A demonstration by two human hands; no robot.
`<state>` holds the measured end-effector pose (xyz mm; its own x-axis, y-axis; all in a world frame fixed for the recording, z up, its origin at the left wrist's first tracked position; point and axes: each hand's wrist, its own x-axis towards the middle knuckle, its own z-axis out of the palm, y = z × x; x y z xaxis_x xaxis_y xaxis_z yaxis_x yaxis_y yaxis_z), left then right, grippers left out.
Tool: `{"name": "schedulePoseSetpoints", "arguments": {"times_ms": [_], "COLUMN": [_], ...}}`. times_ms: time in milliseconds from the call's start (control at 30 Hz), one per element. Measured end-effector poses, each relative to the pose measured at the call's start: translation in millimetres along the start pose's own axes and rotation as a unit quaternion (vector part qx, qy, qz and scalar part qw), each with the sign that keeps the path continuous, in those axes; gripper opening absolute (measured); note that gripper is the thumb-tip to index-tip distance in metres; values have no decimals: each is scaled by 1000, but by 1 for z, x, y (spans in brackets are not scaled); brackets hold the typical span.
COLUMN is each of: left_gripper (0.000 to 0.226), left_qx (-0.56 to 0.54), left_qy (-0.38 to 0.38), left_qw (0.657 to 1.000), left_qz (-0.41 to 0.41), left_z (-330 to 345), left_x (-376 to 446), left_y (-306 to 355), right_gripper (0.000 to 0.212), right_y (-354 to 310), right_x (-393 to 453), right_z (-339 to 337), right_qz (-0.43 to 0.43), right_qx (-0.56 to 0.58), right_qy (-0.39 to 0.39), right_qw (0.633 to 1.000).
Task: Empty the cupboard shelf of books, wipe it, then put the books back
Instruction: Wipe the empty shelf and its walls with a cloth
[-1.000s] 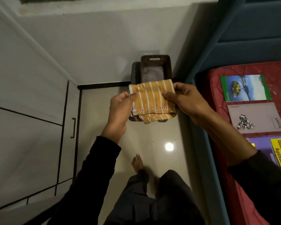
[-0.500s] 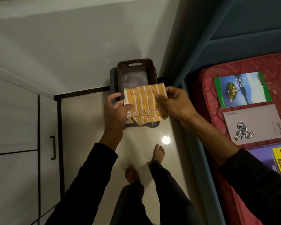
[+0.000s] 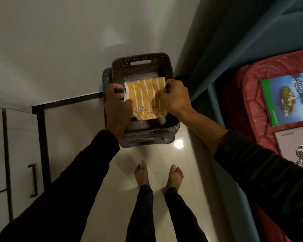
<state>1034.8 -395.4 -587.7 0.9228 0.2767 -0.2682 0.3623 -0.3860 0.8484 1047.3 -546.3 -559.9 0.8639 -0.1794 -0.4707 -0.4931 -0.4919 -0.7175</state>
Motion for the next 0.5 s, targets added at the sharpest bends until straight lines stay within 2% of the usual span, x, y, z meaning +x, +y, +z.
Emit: {"name": "schedulePoseSetpoints", "arguments": {"times_ms": [100, 200, 400, 500], "left_gripper": [41, 43, 47, 36], "left_qx": [38, 96, 179, 211], "left_qy": [-14, -72, -137, -169], "left_qw": [997, 987, 974, 962], "left_qz": [61, 103, 32, 37], "left_z": [10, 19, 37, 42], "left_x": [25, 42, 62, 63], "left_y": [-15, -25, -31, -35], "right_gripper": [21, 32, 42, 51], "right_y": [1, 1, 7, 12], "right_x": [26, 45, 68, 74], "right_z": [21, 38, 58, 63], "right_qz": [10, 33, 78, 96], "right_qx": [-17, -39, -75, -79], "right_qy": [-2, -4, -25, -36], "right_qw": [1000, 999, 994, 992]}}
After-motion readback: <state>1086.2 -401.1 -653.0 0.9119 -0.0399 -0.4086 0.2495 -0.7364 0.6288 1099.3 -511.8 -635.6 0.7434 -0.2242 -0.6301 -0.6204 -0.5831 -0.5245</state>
